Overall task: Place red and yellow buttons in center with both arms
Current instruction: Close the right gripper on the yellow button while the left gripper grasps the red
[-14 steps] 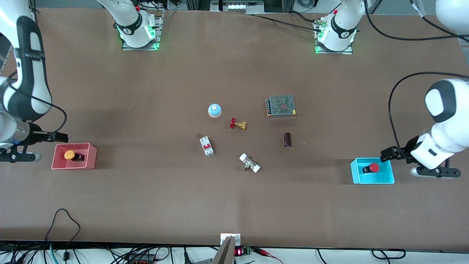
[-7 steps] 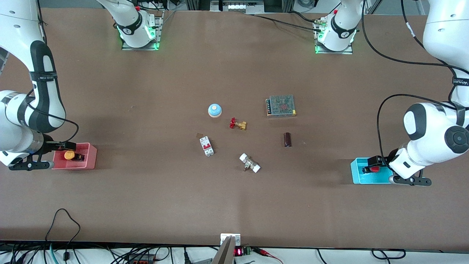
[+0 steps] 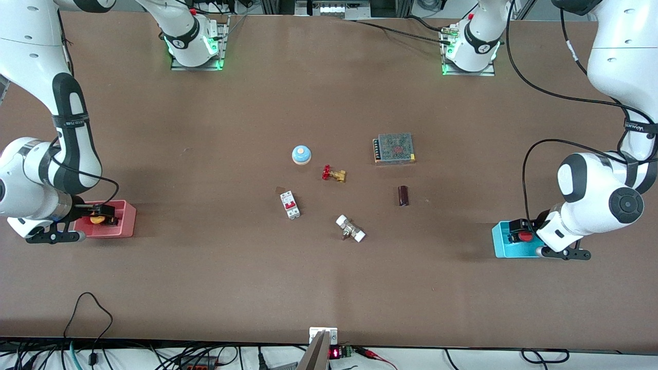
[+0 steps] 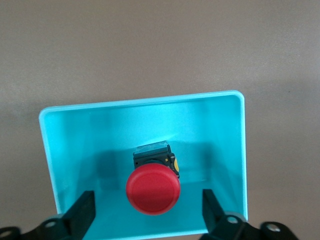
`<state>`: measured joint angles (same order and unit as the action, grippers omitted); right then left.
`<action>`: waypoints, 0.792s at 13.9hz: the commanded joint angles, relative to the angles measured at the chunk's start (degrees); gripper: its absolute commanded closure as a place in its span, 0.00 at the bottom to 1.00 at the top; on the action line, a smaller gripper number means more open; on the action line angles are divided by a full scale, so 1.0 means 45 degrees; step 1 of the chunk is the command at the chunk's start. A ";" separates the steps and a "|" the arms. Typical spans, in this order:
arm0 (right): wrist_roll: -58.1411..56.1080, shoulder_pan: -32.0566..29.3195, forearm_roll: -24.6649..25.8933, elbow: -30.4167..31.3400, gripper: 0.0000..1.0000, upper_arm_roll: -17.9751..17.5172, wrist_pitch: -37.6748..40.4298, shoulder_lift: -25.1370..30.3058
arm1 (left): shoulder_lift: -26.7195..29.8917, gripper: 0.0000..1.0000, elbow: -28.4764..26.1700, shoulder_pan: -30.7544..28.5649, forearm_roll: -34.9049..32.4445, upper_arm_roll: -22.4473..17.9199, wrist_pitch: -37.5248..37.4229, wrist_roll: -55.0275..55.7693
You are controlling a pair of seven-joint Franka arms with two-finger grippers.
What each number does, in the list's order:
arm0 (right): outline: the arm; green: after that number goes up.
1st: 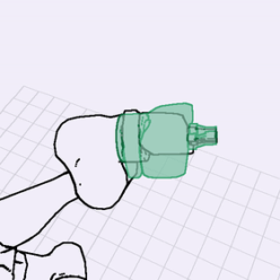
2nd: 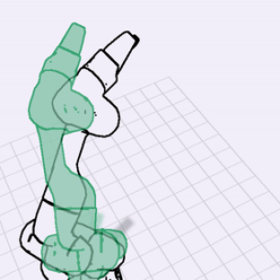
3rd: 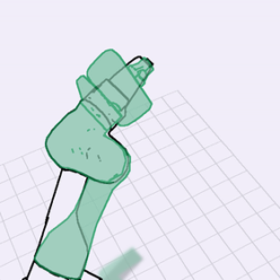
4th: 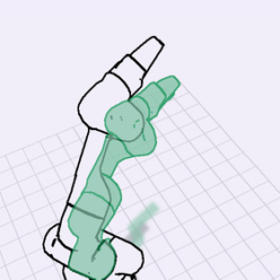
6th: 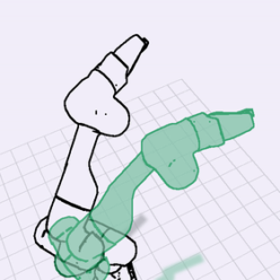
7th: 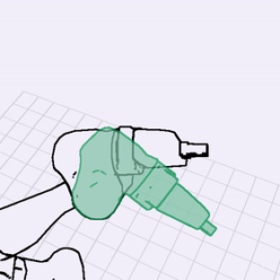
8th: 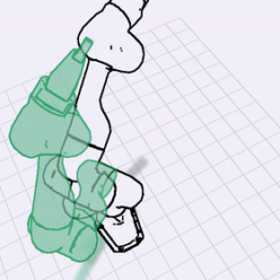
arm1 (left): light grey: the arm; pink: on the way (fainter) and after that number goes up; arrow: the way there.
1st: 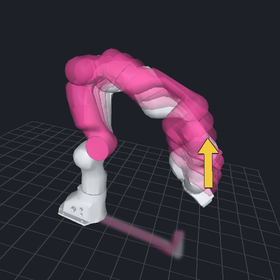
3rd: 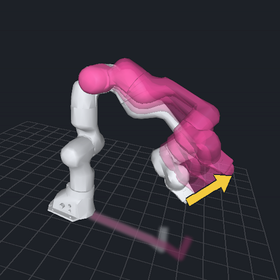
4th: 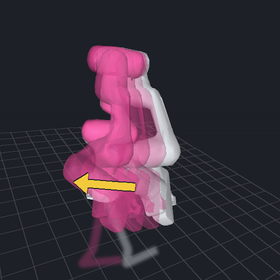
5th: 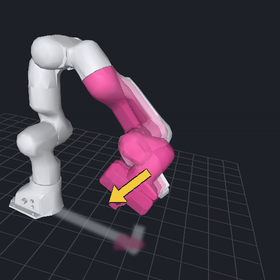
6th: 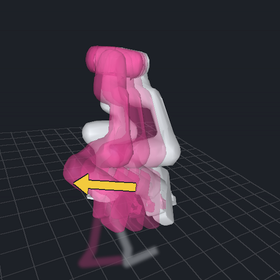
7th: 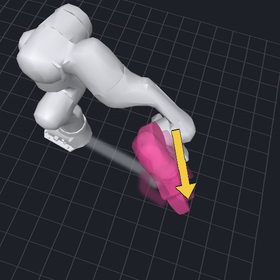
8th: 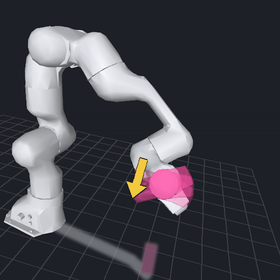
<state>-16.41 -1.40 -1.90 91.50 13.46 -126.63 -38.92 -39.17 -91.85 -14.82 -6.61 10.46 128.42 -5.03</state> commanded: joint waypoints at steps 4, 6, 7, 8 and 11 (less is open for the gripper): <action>-0.0377 -0.0197 -0.0223 -0.0313 0.00 -0.0159 -0.0512 -0.0472 | -0.0025 0.49 0.0332 0.0012 -0.0093 0.0040 -0.0042 0.0220; -0.0436 -0.0294 -0.0418 -0.0313 0.00 -0.0159 -0.0513 -0.0512 | -0.0006 0.59 0.0410 0.0012 -0.0093 0.0040 -0.0042 0.0394; -0.0436 -0.0295 -0.0457 -0.0313 0.00 -0.0159 -0.0513 -0.0551 | 0.0014 0.63 0.0507 0.0031 -0.0093 0.0040 -0.0061 0.0434; -0.0436 -0.0295 -0.0458 -0.0313 0.02 -0.0159 -0.0494 -0.0551 | 0.0033 0.67 0.0527 0.0031 -0.0073 0.0040 -0.0062 0.0434; -0.0417 -0.0275 -0.0458 -0.0313 0.26 -0.0178 -0.0474 -0.0571 | 0.0734 0.70 0.0547 0.0031 -0.0171 0.0040 -0.0198 0.0375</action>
<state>-16.92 -1.88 -3.01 91.10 13.39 -128.75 -40.99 -38.62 -89.52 -14.74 -6.61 10.51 128.44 -3.79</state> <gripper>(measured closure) 0.163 0.581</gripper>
